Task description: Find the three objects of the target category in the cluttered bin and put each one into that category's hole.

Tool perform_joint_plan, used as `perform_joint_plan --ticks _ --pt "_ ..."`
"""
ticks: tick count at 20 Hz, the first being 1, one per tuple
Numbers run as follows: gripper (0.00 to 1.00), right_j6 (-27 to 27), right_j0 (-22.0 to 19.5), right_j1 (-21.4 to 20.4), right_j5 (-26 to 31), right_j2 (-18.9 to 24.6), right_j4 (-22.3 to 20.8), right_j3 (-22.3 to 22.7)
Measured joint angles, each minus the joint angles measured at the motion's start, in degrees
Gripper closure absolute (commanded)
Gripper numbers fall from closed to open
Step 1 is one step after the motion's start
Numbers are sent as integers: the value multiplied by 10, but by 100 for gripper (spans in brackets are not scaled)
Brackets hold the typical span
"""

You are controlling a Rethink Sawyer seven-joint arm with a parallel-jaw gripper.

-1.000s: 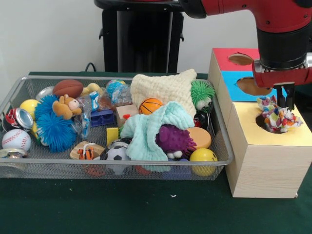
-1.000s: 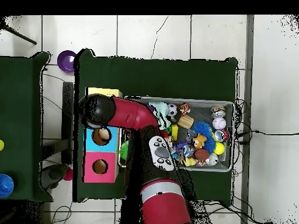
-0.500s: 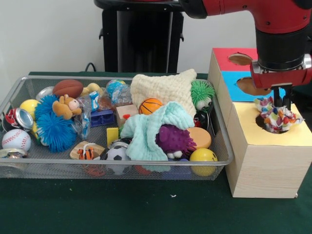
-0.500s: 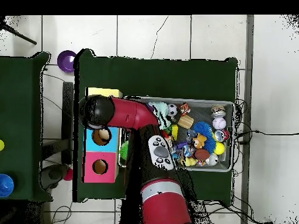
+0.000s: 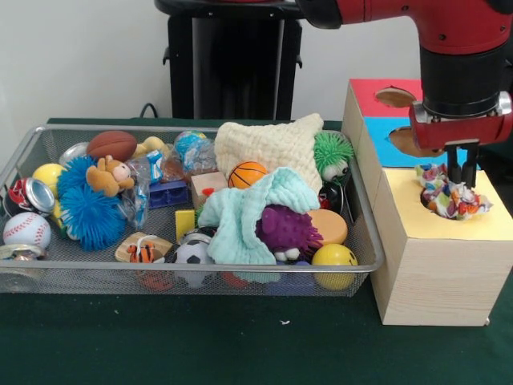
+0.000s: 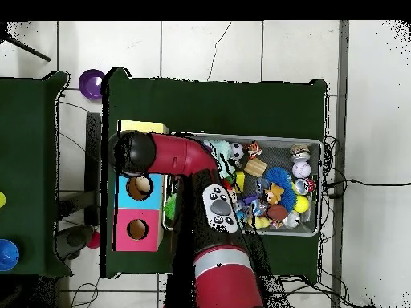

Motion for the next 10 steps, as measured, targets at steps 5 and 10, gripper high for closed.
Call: perform_joint_plan --ticks 5,10 --pt "100 0 2 4 -25 -4 -29 -6" --pt "100 0 11 15 -26 -13 -62 -22"
